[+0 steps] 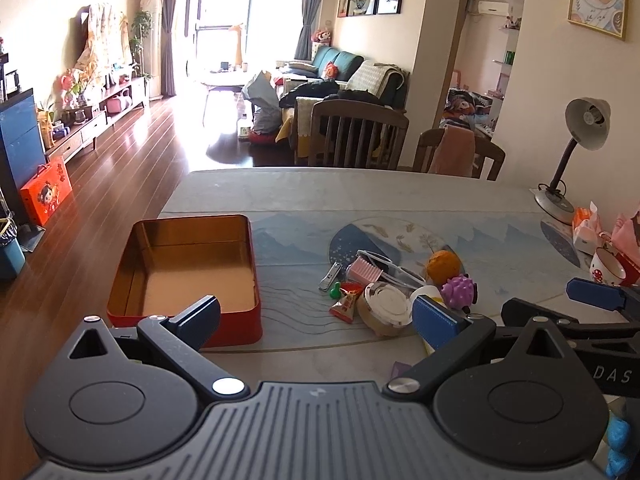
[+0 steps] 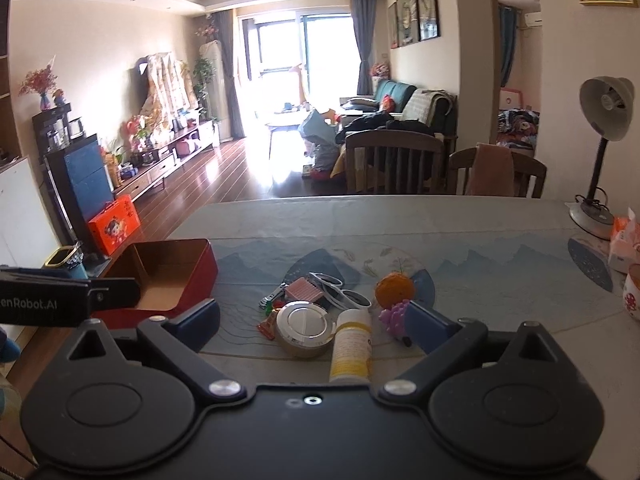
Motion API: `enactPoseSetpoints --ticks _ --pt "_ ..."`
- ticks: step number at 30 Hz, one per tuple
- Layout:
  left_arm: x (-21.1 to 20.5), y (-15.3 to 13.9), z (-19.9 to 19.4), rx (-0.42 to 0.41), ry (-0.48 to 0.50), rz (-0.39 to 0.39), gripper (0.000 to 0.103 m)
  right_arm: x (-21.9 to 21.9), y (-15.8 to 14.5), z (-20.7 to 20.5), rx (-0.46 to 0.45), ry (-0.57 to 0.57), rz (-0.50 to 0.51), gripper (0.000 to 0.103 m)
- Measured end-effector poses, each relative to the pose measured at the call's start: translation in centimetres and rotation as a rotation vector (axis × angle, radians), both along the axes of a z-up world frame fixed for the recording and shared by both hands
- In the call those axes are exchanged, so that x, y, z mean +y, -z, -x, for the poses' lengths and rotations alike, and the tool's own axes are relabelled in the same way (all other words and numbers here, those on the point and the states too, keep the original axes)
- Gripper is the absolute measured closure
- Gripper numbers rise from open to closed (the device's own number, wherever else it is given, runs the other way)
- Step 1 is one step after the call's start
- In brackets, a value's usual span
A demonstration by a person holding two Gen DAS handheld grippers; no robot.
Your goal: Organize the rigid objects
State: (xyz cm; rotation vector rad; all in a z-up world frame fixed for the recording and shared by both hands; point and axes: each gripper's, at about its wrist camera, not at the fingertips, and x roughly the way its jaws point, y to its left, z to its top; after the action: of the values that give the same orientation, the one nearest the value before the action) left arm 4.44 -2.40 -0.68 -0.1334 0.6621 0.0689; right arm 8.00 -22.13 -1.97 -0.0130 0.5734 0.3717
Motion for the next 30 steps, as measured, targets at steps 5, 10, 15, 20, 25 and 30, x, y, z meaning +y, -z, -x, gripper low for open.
enactPoseSetpoints --ticks 5,10,15,20,25,30 --pt "-1.2 0.2 -1.5 0.013 -0.024 0.001 0.000 -1.2 0.3 -1.8 0.012 -0.042 -0.003 0.005" --pt "-2.4 0.6 -3.0 0.023 -0.044 0.019 0.000 -2.6 0.8 -3.7 0.025 -0.065 0.005 0.006" --pt "-3.8 1.2 -4.7 0.052 -0.059 0.032 0.000 -4.4 1.5 -5.4 0.035 -0.075 0.014 0.006" --pt "-6.0 2.2 -6.6 0.092 -0.002 0.026 0.000 -6.6 3.3 -7.7 0.081 -0.063 0.034 0.010" --pt "-8.1 3.9 -8.9 0.150 0.039 0.030 0.000 -8.5 5.3 -10.3 0.122 -0.056 0.055 0.014" --pt "-10.4 5.7 -10.9 0.197 0.091 0.029 0.000 -9.2 6.9 -13.2 0.144 -0.112 0.094 0.015"
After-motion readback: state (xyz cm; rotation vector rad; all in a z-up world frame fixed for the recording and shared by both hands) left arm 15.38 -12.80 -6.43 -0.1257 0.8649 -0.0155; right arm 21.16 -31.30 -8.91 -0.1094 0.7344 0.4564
